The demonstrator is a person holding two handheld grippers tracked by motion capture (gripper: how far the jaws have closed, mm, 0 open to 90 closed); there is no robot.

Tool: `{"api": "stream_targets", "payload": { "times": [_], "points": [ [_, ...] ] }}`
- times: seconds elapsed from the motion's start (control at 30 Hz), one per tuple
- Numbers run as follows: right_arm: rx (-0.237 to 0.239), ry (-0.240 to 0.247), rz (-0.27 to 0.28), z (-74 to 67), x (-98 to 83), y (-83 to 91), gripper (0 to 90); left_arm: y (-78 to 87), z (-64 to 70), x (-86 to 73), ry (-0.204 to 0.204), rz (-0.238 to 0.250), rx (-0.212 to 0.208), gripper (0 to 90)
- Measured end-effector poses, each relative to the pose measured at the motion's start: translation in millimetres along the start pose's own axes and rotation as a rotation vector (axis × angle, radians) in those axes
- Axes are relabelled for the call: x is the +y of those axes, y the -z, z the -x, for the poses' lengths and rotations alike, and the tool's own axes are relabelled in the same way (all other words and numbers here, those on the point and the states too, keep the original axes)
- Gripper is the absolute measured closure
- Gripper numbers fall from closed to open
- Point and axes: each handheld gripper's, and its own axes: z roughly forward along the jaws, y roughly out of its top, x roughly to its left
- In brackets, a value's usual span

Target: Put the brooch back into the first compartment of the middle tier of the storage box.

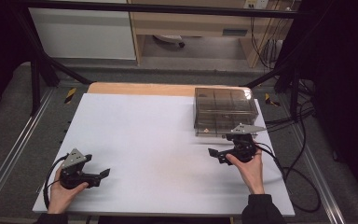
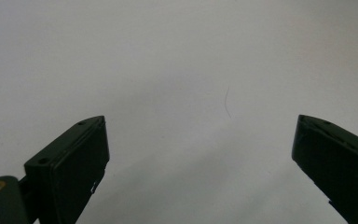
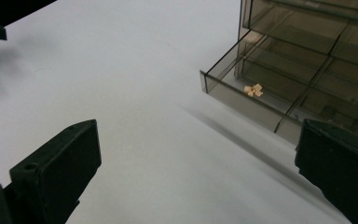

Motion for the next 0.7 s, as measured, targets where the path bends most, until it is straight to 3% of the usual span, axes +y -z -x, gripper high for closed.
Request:
{"api": "stream_targets", "payload": {
  "times": [0.7],
  "points": [
    [0.060,-0.014,-0.019,7.6,-59.3,3.9,0.5,-0.4,0.5,-0.1,-0.002,-0.001,-0.003,3.7]
  ]
}}
